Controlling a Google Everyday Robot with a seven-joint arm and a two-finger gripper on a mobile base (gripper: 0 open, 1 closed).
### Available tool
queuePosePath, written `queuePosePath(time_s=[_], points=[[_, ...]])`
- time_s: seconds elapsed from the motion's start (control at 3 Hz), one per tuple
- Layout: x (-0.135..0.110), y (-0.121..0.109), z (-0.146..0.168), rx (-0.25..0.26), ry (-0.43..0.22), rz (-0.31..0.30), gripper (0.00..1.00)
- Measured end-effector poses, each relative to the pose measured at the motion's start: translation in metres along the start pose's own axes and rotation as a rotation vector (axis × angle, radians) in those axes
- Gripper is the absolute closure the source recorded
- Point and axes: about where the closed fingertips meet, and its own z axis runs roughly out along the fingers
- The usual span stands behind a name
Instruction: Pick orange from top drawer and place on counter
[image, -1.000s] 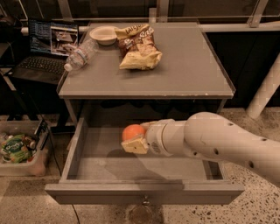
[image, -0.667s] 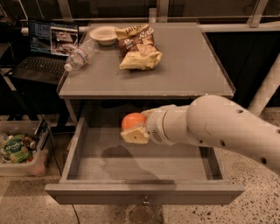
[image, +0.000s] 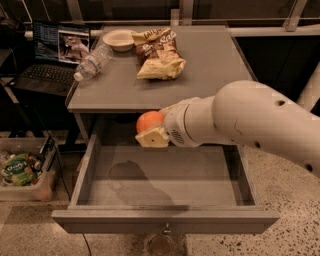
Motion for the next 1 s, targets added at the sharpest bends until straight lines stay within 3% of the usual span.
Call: queuePosePath(time_s=[0.33, 0.67, 1.0], points=[[-0.006, -0.013, -0.008, 0.069, -0.022, 0.002, 1.00], [-0.021, -0.042, -0.033, 0.183, -0.052, -0.011, 1.00], [-0.033, -0.069, -0.051, 0.263, -0.067, -0.021, 1.00]])
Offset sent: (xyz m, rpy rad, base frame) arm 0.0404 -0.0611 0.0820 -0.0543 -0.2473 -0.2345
